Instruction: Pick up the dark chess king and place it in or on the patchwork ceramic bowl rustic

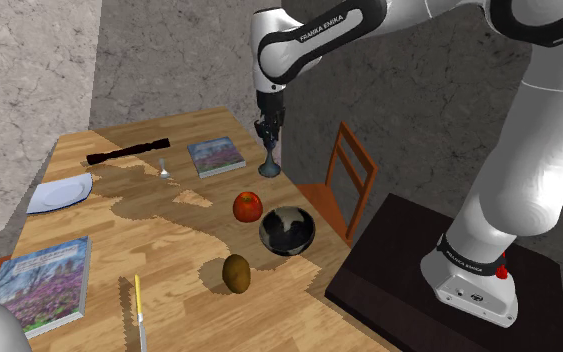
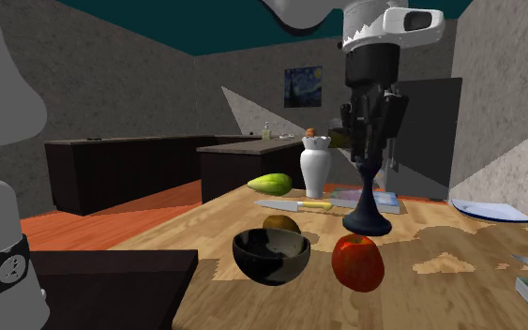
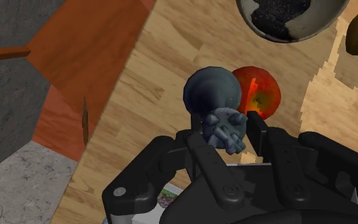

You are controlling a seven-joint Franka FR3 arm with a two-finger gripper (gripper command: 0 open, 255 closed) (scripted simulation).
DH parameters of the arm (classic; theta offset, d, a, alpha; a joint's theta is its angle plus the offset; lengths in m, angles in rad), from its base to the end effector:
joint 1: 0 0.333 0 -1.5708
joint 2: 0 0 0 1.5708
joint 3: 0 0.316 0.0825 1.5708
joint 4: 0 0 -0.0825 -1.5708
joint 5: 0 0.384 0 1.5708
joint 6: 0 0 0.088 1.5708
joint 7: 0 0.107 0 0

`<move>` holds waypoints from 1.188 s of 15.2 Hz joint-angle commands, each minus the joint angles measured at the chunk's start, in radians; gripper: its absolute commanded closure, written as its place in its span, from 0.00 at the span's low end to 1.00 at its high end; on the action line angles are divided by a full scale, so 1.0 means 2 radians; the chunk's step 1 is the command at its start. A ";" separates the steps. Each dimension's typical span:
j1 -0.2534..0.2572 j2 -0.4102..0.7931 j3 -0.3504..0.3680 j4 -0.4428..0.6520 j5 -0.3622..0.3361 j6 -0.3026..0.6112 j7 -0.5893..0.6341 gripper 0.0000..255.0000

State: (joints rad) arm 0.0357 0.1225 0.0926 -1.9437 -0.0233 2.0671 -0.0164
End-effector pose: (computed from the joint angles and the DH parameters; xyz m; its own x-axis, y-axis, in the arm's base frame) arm 0.5811 0.0723 0.4200 0.9880 0.1545 0.0013 0.1544 -0.9880 0.0092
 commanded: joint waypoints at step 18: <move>0.064 -0.197 0.066 -0.189 0.040 -0.006 0.107 1.00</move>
State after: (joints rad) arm 0.1620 -0.2716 0.2230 -2.3074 0.0560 2.0407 0.1959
